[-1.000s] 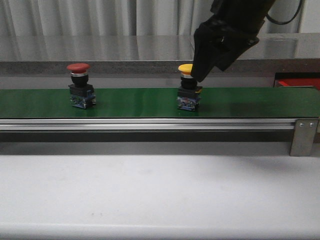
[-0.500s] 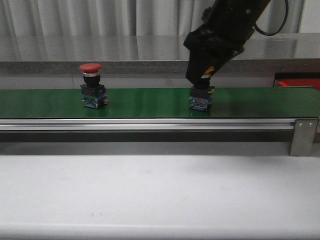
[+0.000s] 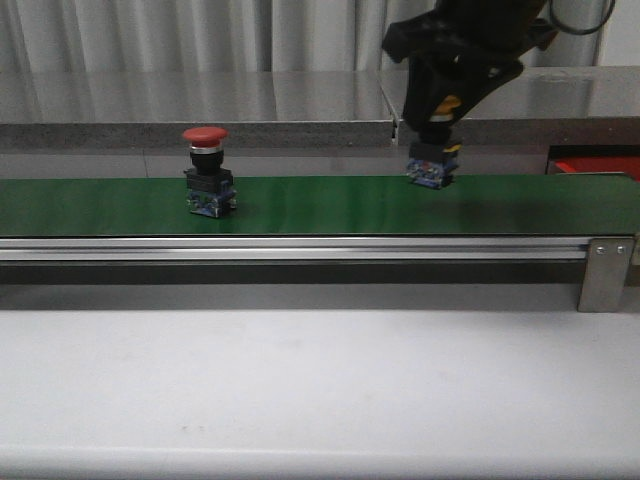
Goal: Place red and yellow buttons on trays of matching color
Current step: 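Lift the yellow button and carry it over the yellow tray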
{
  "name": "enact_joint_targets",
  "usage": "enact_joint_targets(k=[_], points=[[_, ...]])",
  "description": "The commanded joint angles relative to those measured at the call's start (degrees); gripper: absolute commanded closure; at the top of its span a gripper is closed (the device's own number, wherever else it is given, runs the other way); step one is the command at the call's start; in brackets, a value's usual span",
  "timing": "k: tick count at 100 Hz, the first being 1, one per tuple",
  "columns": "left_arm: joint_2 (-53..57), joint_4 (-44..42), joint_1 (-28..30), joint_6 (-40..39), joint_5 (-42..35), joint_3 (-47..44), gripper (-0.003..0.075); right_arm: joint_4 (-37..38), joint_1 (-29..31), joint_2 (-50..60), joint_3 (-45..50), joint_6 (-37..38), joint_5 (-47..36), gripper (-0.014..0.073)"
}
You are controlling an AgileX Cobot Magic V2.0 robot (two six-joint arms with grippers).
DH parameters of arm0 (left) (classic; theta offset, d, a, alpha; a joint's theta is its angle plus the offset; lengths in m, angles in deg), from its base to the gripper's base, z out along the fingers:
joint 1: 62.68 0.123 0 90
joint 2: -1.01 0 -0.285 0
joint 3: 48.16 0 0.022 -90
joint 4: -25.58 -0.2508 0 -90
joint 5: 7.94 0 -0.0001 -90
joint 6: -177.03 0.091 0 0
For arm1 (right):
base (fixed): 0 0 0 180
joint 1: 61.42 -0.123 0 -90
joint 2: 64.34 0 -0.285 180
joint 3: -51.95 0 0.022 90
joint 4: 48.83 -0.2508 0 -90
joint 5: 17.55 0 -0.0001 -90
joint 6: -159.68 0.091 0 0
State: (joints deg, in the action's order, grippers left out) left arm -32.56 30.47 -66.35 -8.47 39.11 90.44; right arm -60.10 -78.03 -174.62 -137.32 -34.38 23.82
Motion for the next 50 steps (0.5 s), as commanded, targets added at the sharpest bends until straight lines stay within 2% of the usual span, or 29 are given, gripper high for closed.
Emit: enact_joint_targets(k=[1,10,31,50], points=[[-0.2,0.7,0.1,-0.5,-3.8,1.4,0.0741,4.4,1.6,4.8,-1.3,6.7,-2.6,0.0512],[-0.2,0.7,0.1,-0.5,-3.8,1.4,0.0741,6.4,3.3,6.6,0.3,9.7,-2.4,0.0512],[-0.2,0.7,0.1,-0.5,-3.8,1.4,0.0741,6.7,9.0,10.8,6.7,11.3,-2.9,0.0512],[-0.2,0.7,0.1,-0.5,-3.8,1.4,0.0741,10.0,14.9,14.6,12.9,15.0,-5.2,0.0512]])
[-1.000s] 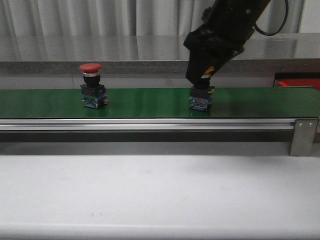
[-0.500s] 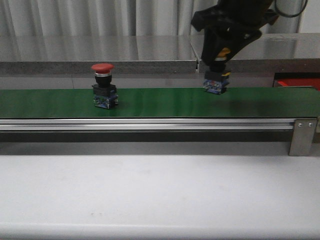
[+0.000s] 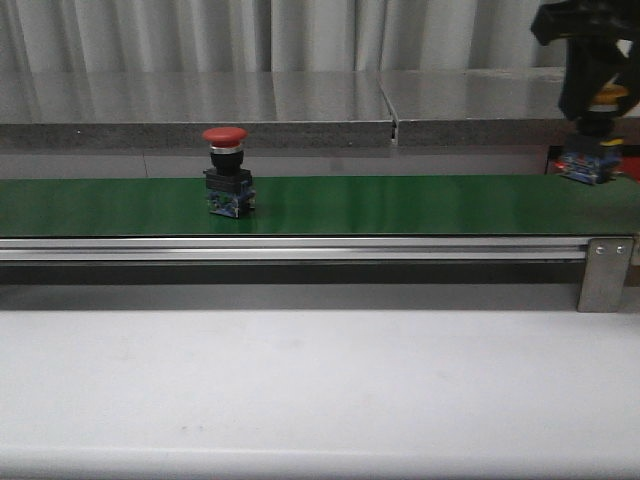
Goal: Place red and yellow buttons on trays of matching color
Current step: 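Lift the yellow button and carry it over the yellow tray, then lower the yellow button into the yellow tray and open the right gripper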
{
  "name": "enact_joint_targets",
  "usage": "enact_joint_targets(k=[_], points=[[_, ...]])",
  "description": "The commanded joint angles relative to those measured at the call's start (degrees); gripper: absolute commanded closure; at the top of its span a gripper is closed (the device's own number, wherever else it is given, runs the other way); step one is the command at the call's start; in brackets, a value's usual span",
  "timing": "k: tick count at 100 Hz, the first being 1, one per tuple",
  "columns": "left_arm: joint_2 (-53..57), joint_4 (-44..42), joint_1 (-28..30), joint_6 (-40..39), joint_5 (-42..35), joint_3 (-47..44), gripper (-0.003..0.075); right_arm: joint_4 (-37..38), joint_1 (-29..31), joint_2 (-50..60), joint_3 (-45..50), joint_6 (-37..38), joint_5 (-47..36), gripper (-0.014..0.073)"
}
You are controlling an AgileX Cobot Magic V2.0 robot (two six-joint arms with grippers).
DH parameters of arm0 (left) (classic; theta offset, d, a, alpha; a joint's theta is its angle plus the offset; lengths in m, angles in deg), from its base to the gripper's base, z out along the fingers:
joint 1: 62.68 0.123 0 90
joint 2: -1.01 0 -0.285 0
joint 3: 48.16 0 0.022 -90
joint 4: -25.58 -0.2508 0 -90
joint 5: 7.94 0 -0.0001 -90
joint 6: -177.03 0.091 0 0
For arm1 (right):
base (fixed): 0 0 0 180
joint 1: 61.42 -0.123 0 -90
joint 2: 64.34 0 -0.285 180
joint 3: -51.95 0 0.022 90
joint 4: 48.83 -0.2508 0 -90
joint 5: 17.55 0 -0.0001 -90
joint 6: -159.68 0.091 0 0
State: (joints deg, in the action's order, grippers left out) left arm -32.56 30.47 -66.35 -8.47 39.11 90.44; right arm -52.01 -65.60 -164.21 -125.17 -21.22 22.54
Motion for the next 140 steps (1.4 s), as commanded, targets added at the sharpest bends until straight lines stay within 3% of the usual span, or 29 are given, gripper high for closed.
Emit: enact_joint_targets(k=[1,61,99,131,140], points=[[-0.2,0.7,0.1,-0.5,-3.8,1.4,0.0741,2.2,2.7,4.4,1.0,1.9,-3.9,0.0512],[-0.2,0.7,0.1,-0.5,-3.8,1.4,0.0741,2.8,17.4,4.3,9.9,4.1,-11.2,0.0512],[-0.2,0.7,0.1,-0.5,-3.8,1.4,0.0741,2.4,18.5,-3.0,10.0,4.4,-18.5,0.0512],[-0.2,0.7,0.1,-0.5,-3.8,1.4,0.0741,2.4,18.5,-6.2,10.0,5.8,-19.3,0.0510],[-0.2,0.7,0.1,-0.5,-3.8,1.4,0.0741,2.4,18.5,-6.3,10.0,5.8,-19.4,0.0447]])
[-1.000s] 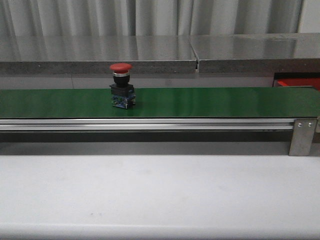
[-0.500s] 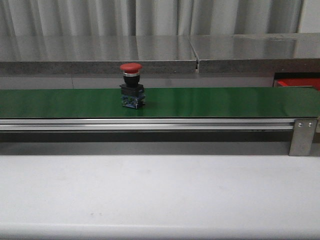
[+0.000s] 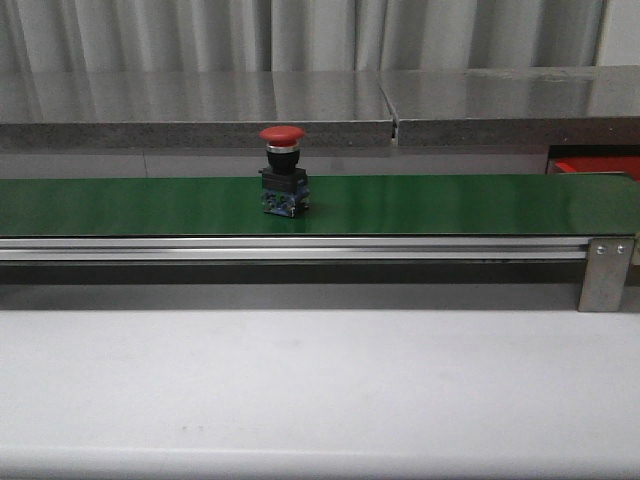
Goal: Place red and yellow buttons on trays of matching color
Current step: 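Lower the yellow button into the yellow tray and open the right gripper, then move the right gripper back over the red button on the belt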
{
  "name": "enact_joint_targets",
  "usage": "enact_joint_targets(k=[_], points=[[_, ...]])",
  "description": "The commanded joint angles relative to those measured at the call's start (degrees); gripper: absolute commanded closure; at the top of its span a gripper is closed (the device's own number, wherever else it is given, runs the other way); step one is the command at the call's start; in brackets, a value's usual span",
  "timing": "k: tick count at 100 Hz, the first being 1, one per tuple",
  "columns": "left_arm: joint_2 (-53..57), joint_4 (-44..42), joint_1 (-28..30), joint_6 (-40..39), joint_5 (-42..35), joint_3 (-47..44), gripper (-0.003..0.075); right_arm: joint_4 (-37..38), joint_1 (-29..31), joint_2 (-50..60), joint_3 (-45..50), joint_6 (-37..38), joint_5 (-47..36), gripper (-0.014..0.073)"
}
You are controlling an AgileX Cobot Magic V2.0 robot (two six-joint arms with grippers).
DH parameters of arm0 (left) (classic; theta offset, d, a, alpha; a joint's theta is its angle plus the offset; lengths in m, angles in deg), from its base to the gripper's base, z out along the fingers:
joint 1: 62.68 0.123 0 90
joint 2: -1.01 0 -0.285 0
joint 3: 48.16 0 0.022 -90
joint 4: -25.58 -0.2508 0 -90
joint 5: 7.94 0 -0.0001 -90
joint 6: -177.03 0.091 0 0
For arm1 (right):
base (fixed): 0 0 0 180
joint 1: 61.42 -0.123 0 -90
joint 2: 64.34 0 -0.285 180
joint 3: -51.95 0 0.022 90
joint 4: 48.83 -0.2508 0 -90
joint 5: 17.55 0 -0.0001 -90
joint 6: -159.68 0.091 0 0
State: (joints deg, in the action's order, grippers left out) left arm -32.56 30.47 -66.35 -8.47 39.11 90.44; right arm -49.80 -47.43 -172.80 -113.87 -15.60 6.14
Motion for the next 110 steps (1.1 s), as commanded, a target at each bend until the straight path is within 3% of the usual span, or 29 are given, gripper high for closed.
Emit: enact_joint_targets(k=[1,13,20,74,110], points=[[-0.2,0.7,0.1,-0.5,-3.8,1.4,0.0741,0.2,0.4,2.3,-1.3,0.2,-3.0,0.0438],[-0.2,0.7,0.1,-0.5,-3.8,1.4,0.0741,0.2,0.4,2.3,-1.3,0.2,-3.1,0.0214],[-0.2,0.7,0.1,-0.5,-3.8,1.4,0.0741,0.2,0.4,2.5,-1.3,0.2,-3.2,0.0150],[-0.2,0.7,0.1,-0.5,-3.8,1.4,0.0741,1.0,0.1,9.8,-1.3,0.1,-2.6,0.0146],[-0.2,0.7,0.1,-0.5,-3.8,1.4,0.0741,1.0,-7.8,19.1,-1.3,-2.5,3.6,0.0147]])
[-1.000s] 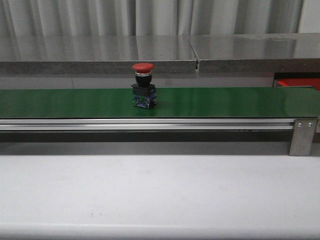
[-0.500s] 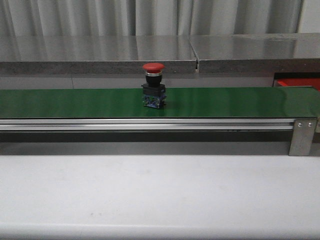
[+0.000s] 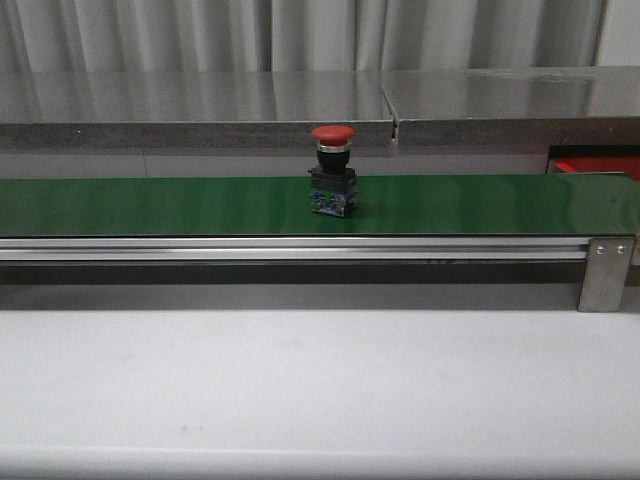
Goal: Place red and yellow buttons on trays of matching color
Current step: 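Move the right gripper back over the red button on the belt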
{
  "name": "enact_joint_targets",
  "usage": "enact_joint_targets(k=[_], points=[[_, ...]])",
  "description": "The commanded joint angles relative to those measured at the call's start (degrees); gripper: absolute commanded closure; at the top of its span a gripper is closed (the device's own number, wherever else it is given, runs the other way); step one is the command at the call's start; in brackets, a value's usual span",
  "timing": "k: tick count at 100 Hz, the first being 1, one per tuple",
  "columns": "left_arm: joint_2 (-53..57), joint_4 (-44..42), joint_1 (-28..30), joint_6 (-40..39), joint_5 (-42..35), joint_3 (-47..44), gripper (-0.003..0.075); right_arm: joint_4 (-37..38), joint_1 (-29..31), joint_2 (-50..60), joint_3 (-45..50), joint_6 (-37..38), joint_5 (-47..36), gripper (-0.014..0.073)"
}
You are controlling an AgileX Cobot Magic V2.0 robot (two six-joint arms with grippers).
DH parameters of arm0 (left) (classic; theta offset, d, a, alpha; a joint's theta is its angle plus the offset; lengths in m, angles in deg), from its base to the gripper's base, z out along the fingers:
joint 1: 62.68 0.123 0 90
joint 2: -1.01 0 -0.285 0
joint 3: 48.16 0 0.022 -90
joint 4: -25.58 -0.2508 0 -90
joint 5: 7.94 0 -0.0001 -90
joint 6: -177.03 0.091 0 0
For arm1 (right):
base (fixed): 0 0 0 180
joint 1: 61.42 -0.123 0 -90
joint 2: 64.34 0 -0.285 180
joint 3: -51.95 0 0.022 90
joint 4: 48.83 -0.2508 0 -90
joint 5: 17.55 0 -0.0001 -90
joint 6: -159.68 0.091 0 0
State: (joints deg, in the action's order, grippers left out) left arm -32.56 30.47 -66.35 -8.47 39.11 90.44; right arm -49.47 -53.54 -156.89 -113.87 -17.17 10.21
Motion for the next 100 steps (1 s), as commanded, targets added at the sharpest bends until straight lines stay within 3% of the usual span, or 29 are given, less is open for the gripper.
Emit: enact_joint_targets(k=[1,34,46,60,88,100], points=[[-0.2,0.7,0.1,-0.5,-3.8,1.4,0.0741,0.6,-1.9,3.3,-1.3,-1.0,-0.2,0.0147],[-0.2,0.7,0.1,-0.5,-3.8,1.4,0.0741,-3.9,-11.6,3.0,-3.8,-9.5,8.5,0.0147],[-0.2,0.7,0.1,-0.5,-3.8,1.4,0.0741,-9.0,-14.1,1.6,-6.9,-17.6,12.7,0.0147],[-0.2,0.7,0.1,-0.5,-3.8,1.4,0.0741,-13.6,-15.5,-0.9,-10.6,-27.2,15.3,0.0158],[-0.2,0.7,0.1,-0.5,-3.8,1.4,0.0741,-18.2,-15.7,-7.3,-18.5,-36.4,18.6,0.0214],[-0.2,0.7,0.1,-0.5,-3.8,1.4,0.0741,-20.5,-15.8,-9.8,-21.5,-38.7,21.0,0.0146]])
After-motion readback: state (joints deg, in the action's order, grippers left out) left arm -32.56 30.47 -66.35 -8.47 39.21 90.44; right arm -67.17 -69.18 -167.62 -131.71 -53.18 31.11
